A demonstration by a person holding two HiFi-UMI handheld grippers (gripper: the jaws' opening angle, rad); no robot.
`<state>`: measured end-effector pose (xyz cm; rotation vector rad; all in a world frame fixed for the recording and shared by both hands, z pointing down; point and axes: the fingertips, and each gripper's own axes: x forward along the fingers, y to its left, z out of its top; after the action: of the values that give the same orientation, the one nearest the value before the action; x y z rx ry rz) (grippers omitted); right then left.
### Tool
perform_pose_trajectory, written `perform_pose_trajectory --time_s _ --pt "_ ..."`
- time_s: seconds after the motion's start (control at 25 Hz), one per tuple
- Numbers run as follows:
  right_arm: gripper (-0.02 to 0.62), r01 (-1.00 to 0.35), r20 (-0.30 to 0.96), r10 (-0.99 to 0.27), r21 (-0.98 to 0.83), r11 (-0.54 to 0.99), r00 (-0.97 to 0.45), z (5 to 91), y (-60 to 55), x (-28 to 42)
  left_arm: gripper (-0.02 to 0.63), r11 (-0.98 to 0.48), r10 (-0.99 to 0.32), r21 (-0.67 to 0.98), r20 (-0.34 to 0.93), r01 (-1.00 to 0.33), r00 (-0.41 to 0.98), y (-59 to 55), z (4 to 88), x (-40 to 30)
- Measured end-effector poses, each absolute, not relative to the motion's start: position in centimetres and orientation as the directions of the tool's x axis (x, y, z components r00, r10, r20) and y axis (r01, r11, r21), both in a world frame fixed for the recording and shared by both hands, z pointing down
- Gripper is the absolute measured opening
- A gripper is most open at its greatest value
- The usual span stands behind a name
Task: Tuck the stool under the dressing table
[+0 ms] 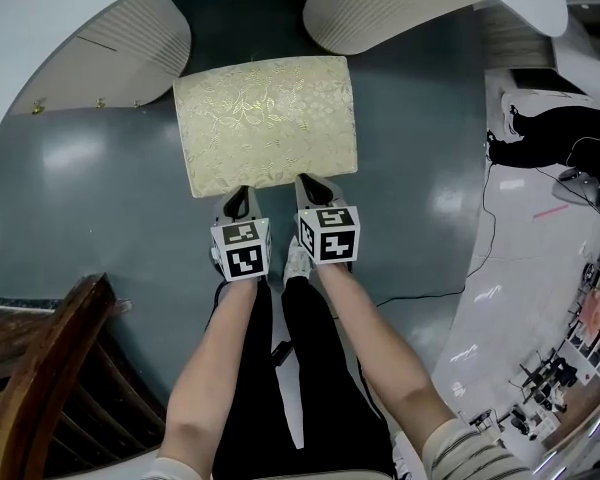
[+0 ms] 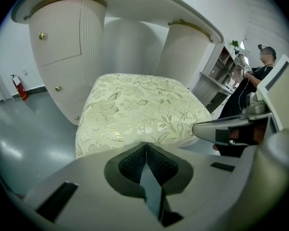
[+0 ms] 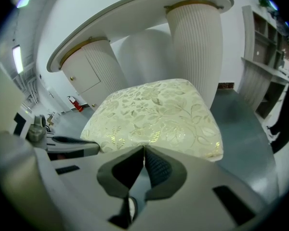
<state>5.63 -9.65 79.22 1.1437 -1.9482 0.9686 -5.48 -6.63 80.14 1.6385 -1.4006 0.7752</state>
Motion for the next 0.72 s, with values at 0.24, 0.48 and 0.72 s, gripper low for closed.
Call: perform_pose_trajectory --time_s 0.24,0.48,0.72 --pt "0.014 -0.899 0.827 -0.398 -0.262 0.35 -0.396 79.3 -10.7 5.3 0.008 -0.001 -0.472 0.204 0.863 -0.979 0.18 -7.8 80.2 -5.7" --pt "0.014 -0.896 0.823 -0.4 -0.266 0.357 -0.403 79.1 -12.2 4.6 0.008 -0.033 -0.476 0.189 0.861 -0.981 0.182 -9.6 80.0 -6.5" --pt "0.014 -0.886 0.819 -0.395 -0.27 0.376 -0.417 79.1 -13.5 3.9 0.008 -0.034 -0.481 0.177 0.86 -0.984 0.171 -11.1 79.9 -7.3"
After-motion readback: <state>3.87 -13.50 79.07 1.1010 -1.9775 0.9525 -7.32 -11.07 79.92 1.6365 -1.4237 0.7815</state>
